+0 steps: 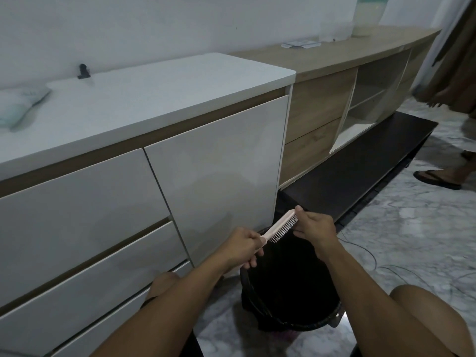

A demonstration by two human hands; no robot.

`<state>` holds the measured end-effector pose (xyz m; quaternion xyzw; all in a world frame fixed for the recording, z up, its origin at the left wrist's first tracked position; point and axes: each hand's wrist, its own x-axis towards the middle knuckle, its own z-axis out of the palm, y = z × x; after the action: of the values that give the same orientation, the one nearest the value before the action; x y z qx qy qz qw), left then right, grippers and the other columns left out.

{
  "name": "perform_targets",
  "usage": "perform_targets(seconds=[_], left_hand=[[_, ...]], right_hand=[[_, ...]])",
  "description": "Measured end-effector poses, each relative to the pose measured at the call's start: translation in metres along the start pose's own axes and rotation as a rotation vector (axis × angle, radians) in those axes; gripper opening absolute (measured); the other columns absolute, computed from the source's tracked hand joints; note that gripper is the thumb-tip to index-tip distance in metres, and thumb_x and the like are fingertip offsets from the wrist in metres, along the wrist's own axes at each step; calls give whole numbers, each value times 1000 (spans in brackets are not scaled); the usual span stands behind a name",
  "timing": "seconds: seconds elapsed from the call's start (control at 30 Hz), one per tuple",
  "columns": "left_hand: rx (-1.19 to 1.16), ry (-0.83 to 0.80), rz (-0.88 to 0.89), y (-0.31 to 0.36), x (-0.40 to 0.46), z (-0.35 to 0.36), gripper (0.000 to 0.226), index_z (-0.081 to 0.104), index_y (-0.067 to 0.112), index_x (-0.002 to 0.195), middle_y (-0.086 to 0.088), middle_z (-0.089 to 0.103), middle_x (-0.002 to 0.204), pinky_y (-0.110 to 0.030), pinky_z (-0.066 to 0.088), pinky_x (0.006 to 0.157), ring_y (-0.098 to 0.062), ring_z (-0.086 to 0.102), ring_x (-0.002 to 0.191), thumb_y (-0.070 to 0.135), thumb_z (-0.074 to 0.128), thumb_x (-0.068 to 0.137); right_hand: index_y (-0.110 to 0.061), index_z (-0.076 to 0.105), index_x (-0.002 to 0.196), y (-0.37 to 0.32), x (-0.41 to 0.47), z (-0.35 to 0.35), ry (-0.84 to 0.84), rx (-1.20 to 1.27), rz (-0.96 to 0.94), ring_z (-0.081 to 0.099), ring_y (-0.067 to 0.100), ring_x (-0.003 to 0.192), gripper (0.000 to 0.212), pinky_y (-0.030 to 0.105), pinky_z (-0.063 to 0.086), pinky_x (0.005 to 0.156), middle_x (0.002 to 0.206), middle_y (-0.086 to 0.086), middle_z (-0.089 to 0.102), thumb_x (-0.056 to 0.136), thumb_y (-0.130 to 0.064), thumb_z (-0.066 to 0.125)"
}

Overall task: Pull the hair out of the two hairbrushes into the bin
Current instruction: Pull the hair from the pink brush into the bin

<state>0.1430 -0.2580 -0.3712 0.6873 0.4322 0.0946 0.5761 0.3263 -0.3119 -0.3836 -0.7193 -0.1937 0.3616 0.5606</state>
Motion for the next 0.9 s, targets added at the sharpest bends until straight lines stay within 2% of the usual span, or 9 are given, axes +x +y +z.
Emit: perform_targets(seconds=[0.07, 0.13, 0.23, 0.33, 0.43, 0.5, 0.6, 0.73, 0.9], left_hand=[[16, -8, 7, -2, 1, 1, 32, 56, 15, 66, 1, 53, 55, -21, 36, 35, -5, 45, 32, 15, 47, 97], [24, -8, 9, -2, 1, 3, 32, 55, 17, 66, 1, 51, 54, -21, 35, 36, -4, 43, 33, 14, 48, 96], [-26, -14, -20, 2, 1, 6, 20, 60, 14, 73, 0, 49, 53, -18, 34, 35, -2, 42, 31, 6, 55, 90], [-109, -20, -53, 7, 3, 7, 24, 66, 5, 95, -5, 49, 54, -17, 37, 37, -4, 45, 34, -11, 56, 81], [-158, -27, -89, 12, 5, 5, 29, 66, 2, 99, -2, 50, 45, -19, 36, 35, -8, 46, 36, -14, 52, 79], [-183, -22, -110, 12, 7, 2, 26, 67, 1, 97, -3, 49, 44, -19, 35, 35, -14, 45, 40, -11, 52, 80], [-178, -32, -129, 10, 8, -2, 26, 67, -1, 101, -11, 47, 53, -19, 35, 36, -19, 43, 43, -6, 53, 79], [-320, -79, -149, 5, 9, -5, 16, 64, 0, 89, -11, 46, 54, -18, 34, 36, -17, 41, 41, -4, 51, 80], [-552, -192, -234, 5, 7, -5, 9, 48, 2, 85, -8, 38, 63, -16, 28, 29, -10, 38, 31, -1, 39, 86]], right_hand=[[-14, 75, 79, 4, 2, -2, 62, -103, -73, 73, 22, 74, 20, 42, 61, 78, 75, 7, 74, 89, -30, 68], [-23, 75, 71, 8, 4, -4, 106, -198, -134, 74, 22, 72, 19, 47, 61, 79, 74, 5, 76, 86, -33, 71], [-12, 75, 98, 6, -1, -3, 69, -184, -153, 73, 22, 82, 15, 46, 60, 81, 95, 10, 77, 88, -22, 70], [-14, 58, 128, 0, -13, 2, -175, -73, -131, 66, 19, 100, 51, 43, 59, 81, 117, 2, 66, 81, -14, 77], [-19, 38, 143, 4, -13, 2, -305, -117, -126, 63, 11, 97, 86, 31, 59, 72, 128, -3, 54, 71, -13, 85], [-19, 33, 147, 6, -8, 2, -310, -200, -160, 63, 10, 97, 98, 22, 56, 70, 138, 0, 50, 67, -13, 88], [-19, 33, 147, 8, -5, 3, -301, -271, -202, 61, 14, 106, 101, 26, 54, 84, 149, 4, 45, 64, -17, 90], [-16, 31, 150, 7, -6, 4, -280, -339, -267, 62, 11, 104, 104, 24, 53, 84, 148, 4, 46, 64, -15, 90], [-18, 28, 151, 5, -10, 5, -252, -417, -335, 61, 11, 108, 106, 32, 53, 93, 146, 2, 46, 64, -14, 89]])
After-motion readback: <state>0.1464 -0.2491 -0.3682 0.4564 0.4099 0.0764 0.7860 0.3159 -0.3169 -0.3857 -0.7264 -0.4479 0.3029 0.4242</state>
